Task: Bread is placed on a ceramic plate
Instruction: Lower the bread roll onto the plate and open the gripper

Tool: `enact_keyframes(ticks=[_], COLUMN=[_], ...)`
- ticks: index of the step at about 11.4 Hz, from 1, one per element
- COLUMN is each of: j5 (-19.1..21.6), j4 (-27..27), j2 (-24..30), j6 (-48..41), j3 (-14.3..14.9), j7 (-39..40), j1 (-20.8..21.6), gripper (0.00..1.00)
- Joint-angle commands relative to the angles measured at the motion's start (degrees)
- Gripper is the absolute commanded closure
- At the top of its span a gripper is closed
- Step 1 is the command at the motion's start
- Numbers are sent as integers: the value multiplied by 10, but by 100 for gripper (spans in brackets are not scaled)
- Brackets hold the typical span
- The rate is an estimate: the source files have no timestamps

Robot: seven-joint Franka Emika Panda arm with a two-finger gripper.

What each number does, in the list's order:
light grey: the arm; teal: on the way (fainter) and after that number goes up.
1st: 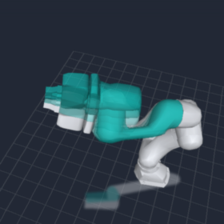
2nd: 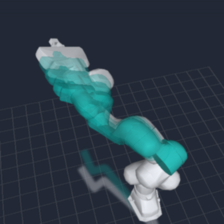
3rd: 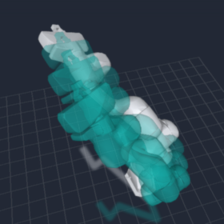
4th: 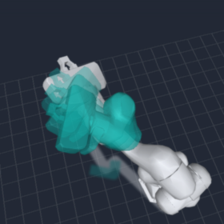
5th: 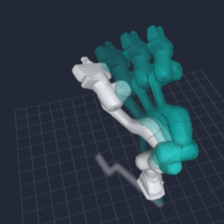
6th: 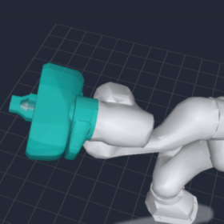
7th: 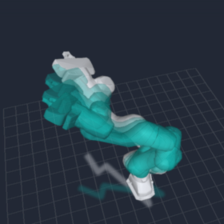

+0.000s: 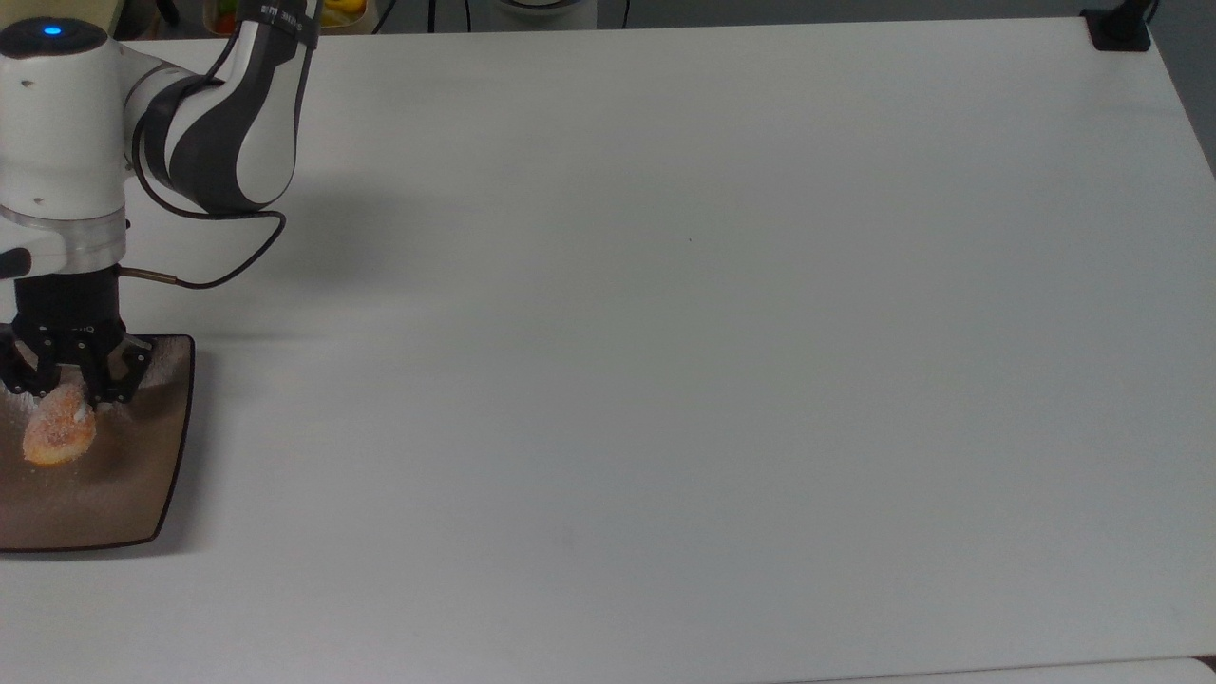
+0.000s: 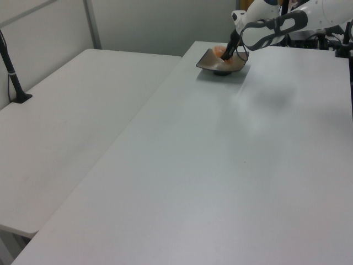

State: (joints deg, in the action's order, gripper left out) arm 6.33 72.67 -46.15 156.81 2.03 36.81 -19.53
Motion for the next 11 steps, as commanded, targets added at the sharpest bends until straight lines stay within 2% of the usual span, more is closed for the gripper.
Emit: enact_keyframes(ticks=[1,2,4,6,8,11], j5=[13,14,13,12,11,16], j4=[-8,-7,-6,-6,3,19], j2=[-14,-16,-17,-17,-17,23], j6=[19,19,19,22,41,39], j3=[2,2,2,3,2,3], j7=[19,19,19,23,30,24], j1=[0,-2,-2,-2,-2,2], gripper=[55,43,27,18,0,0])
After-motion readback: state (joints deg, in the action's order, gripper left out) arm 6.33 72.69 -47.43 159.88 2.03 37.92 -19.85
